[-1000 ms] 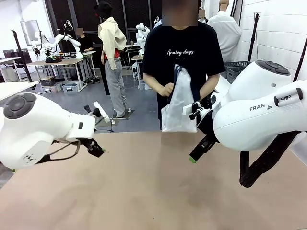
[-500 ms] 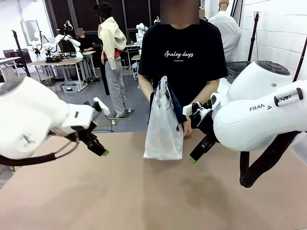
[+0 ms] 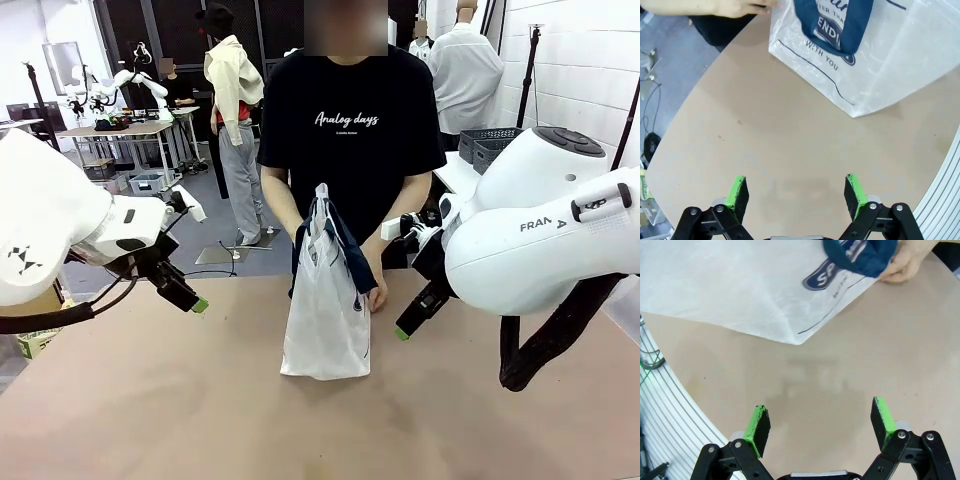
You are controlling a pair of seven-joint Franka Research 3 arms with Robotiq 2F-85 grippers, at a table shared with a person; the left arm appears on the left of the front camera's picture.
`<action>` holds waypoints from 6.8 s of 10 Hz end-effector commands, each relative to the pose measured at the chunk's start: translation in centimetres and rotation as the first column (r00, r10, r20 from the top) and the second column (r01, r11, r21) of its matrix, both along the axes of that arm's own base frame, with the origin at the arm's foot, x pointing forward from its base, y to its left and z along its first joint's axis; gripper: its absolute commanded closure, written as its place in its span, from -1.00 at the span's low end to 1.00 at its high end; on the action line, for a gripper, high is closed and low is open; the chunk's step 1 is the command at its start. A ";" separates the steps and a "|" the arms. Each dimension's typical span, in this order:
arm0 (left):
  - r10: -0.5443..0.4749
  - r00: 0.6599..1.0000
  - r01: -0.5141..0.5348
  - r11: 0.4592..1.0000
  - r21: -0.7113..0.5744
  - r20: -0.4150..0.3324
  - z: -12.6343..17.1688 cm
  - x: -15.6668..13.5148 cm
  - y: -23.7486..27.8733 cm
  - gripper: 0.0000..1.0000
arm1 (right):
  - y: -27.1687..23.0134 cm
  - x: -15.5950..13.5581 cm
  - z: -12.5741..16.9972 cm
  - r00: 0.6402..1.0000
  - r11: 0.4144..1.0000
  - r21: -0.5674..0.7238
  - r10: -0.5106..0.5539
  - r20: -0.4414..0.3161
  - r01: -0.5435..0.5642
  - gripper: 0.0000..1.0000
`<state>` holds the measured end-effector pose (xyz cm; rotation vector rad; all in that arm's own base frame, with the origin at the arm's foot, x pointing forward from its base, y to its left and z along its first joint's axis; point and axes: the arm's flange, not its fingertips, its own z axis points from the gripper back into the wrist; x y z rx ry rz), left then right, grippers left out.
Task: Transfer purchased items from the store into the shopping bag.
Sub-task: Open the Reusable shopping bag in the center of the table.
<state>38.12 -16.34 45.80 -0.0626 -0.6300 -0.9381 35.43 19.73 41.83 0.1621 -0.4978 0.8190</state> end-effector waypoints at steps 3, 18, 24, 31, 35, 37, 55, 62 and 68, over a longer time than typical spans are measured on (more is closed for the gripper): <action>0.028 0.999 -0.029 1.000 -0.006 -0.034 0.5 0.1 -0.2 -1.00 | 0.0 0.0 0.0 1.000 1.000 0.000 0.000 0.000 0.000 -1.00; 0.312 0.930 -0.345 0.925 -0.163 -0.194 14.3 1.1 -7.4 -1.00 | 7.5 6.0 20.0 0.974 0.974 0.098 -0.194 -0.116 0.205 -1.00; 0.437 0.816 -0.504 0.858 -0.096 -0.377 15.0 1.7 -12.1 -1.00 | 9.5 10.8 20.5 0.911 0.918 0.102 -0.357 -0.207 0.383 -1.00; 0.526 0.692 -0.640 0.764 -0.082 -0.495 13.6 3.0 -14.9 -1.00 | 10.4 17.3 18.6 0.827 0.864 0.067 -0.452 -0.335 0.499 -1.00; 0.510 0.694 -0.629 0.773 -0.083 -0.508 13.0 4.1 -16.2 -1.00 | 11.1 18.2 16.8 0.794 0.839 0.049 -0.493 -0.357 0.543 -1.00; 0.515 0.683 -0.642 0.762 -0.088 -0.517 12.7 4.8 -16.7 -1.00 | 11.3 18.4 15.9 0.784 0.834 0.028 -0.506 -0.359 0.551 -1.00; 0.520 0.626 -0.651 0.759 -0.022 -0.581 10.7 7.5 -16.4 -1.00 | 12.1 19.7 12.7 0.761 0.844 -0.028 -0.498 -0.417 0.536 -1.00; 0.578 0.591 -0.689 0.724 0.019 -0.563 10.0 8.8 -17.9 -1.00 | 11.5 20.4 11.4 0.745 0.846 -0.045 -0.491 -0.452 0.531 -1.00; 0.628 0.563 -0.737 0.676 0.018 -0.537 8.4 9.6 -16.8 1.00 | 11.4 19.9 10.5 0.779 0.881 -0.023 -0.430 -0.457 0.473 0.98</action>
